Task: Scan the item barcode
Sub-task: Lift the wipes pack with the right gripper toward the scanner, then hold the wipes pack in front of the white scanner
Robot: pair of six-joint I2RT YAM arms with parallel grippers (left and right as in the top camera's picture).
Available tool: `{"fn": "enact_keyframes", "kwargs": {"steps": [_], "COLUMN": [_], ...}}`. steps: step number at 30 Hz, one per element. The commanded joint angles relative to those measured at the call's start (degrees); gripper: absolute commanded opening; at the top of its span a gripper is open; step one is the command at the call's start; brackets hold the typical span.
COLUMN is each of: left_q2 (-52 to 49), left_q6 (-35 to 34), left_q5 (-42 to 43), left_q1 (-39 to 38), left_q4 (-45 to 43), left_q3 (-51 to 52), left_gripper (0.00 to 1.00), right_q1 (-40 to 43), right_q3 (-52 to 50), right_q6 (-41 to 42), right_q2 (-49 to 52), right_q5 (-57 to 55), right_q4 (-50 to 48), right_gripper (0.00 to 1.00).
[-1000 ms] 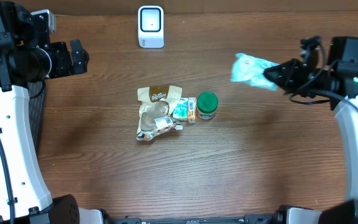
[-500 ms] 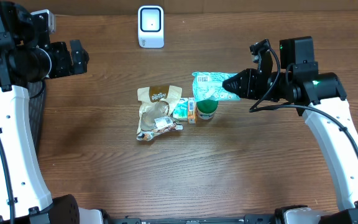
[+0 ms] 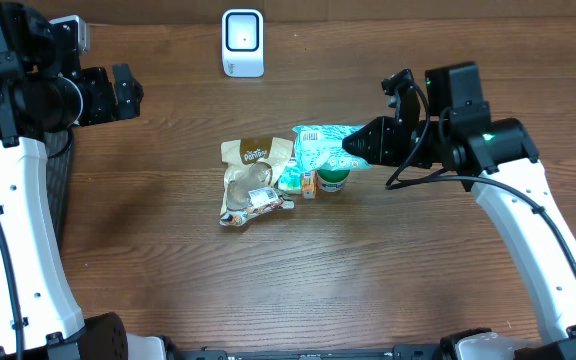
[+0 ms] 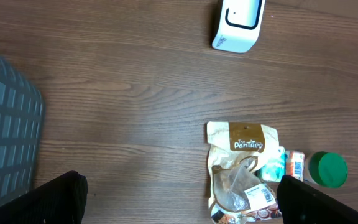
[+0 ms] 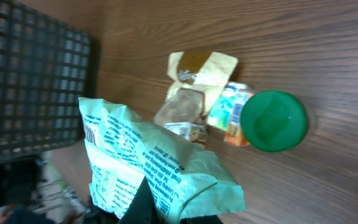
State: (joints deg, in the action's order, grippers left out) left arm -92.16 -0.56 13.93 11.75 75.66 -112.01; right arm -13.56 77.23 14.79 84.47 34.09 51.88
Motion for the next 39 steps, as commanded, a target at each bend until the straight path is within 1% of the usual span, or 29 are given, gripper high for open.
{"fn": "enact_keyframes", "kwargs": {"steps": [1, 5, 6, 9, 11, 12, 15, 16, 18, 20, 21, 23, 25, 27, 29, 31, 33, 34, 37, 38, 39], "left_q2": [0.0, 0.0, 0.0, -0.1, -0.1, -0.1, -0.1, -0.1, -0.1, -0.1, -0.1, -0.1, -0.1, -0.1, -0.1, -0.1, -0.1, -0.1, -0.1, -0.1, -0.1], "left_q6": [-0.7, -0.7, -0.7, -0.7, -0.7, -0.7, -0.7, -0.7, -0.7, -0.7, -0.7, -0.7, -0.7, -0.7, -0.7, -0.7, -0.7, -0.7, -0.7, -0.7, -0.7], "left_q5": [0.5, 0.5, 0.5, 0.5, 0.5, 0.5, 0.5, 0.5, 0.5, 0.5, 0.5, 0.5, 0.5, 0.5, 0.5, 0.5, 0.5, 0.5, 0.5, 0.5, 0.5], "left_q1": [0.2, 0.2, 0.2, 0.2, 0.2, 0.2, 0.2, 0.2, 0.2, 0.2, 0.2, 0.2, 0.2, 0.2, 0.2, 0.2, 0.2, 0.2, 0.2, 0.2, 0.2], "left_q4": [0.0, 0.0, 0.0, 0.0, 0.0, 0.0, 0.0, 0.0, 0.0, 0.0, 0.0, 0.0, 0.0, 0.0, 0.0, 0.0, 0.0, 0.0, 0.0, 0.0, 0.0], "left_q3": [-0.4, -0.4, -0.4, -0.4, -0.4, -0.5, -0.4, -0.4, -0.4, -0.4, -0.4, -0.4, -0.4, -0.4, -0.4, -0.4, -0.4, -0.4, -0.4, -0.4, -0.4], "left_gripper": [1.0, 1.0, 0.99, 1.0, 0.99, 1.0, 1.0, 0.99, 0.99, 1.0, 1.0, 0.99, 0.99, 1.0, 1.0, 1.0, 0.99, 1.0, 0.99, 1.0, 1.0], "right_q1": [-3.3, -6.3, -6.7, -6.7, -6.7, -6.8, -7.7, -8.6, -10.2, -12.4, -13.1, -14.7, -15.9, -17.2, -17.7, -18.4, -18.7, -18.8, -18.8, -18.8, -18.8], "right_q3": [0.1, 0.1, 0.2, 2.2, 7.5, 13.6, 27.3, 33.4, 40.6, 45.1, 45.1, 45.0, 45.0, 45.0, 45.0, 45.0, 45.0, 45.0, 45.0, 45.0, 45.0], "right_q6": [0.2, 0.3, 1.4, 2.6, 2.8, 1.7, -1.6, -3.3, -6.8, -12.7, -15.5, -25.9, -35.5, -46.4, -52.6, -61.7, -70.3, -76.1, -86.1, -88.6, -88.8], "right_q2": [0.5, 0.5, 0.5, 1.6, 4.2, 7.3, 14.4, 18.1, 22.9, 28.0, 29.3, 32.9, 36.4, 41.8, 44.9, 50.1, 54.2, 56.5, 60.7, 61.9, 62.3], "right_q5": [-9.1, -19.2, -21.3, -23.6, -26.8, -28.7, -34.3, -37.7, -44.1, -54.1, -57.0, -62.4, -63.6, -63.6, -64.1, -64.6, -64.5, -64.5, -64.9, -64.9, -64.8], "right_q4": [-0.6, -3.4, -4.1, -4.4, -2.6, -0.4, 3.8, 4.7, 3.8, -3.3, -7.3, -17.4, -25.9, -38.3, -45.7, -56.6, -64.5, -69.0, -75.7, -77.0, -77.5], "right_gripper": [0.04, 0.04, 0.04, 0.04, 0.04, 0.04, 0.04, 0.04, 0.04, 0.04, 0.04, 0.04, 0.04, 0.04, 0.04, 0.04, 0.04, 0.04, 0.04, 0.04, 0.04]}}
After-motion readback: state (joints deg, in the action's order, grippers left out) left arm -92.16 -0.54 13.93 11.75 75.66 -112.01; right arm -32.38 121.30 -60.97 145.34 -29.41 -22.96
